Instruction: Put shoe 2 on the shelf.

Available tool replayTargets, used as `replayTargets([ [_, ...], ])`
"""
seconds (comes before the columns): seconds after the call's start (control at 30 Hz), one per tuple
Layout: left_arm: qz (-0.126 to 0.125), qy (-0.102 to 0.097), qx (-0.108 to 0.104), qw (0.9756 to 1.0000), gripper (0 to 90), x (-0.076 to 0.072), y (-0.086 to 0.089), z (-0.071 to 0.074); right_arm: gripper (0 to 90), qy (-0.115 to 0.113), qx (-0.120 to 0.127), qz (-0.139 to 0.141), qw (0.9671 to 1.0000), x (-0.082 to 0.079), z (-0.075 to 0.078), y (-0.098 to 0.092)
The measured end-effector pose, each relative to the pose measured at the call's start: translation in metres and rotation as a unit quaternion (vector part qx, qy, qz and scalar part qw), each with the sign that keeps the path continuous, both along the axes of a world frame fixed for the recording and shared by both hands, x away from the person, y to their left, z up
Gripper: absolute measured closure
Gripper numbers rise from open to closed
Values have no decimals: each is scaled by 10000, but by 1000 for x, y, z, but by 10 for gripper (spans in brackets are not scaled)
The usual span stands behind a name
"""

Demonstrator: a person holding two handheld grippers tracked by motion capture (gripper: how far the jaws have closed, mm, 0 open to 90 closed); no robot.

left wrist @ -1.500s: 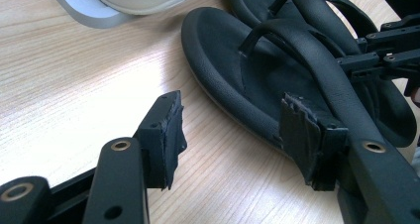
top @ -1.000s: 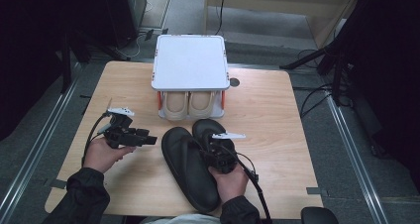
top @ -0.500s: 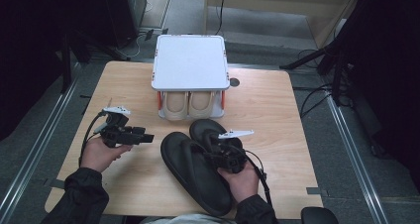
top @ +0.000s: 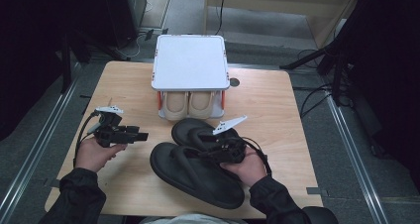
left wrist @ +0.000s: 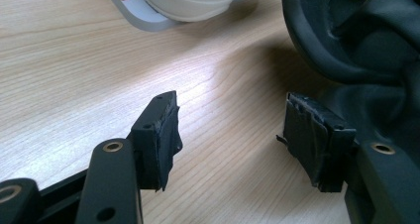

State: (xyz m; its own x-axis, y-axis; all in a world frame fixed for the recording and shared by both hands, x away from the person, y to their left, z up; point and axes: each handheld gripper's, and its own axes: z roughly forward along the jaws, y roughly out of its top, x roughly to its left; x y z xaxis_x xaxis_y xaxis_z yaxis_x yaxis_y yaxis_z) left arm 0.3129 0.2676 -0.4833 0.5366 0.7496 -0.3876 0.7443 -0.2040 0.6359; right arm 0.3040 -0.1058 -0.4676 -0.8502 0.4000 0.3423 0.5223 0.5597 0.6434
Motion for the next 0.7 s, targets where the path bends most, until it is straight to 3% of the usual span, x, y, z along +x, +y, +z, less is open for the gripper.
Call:
replayTargets([
  [0.3,104,16,72,9999,384,-7,5,-1,755,67,-11,891,9960,19,10,11],
  [0.7,319,40,99,9994,383,-21,16,-3,754,-7,-167,1480,9889,46,33,22],
])
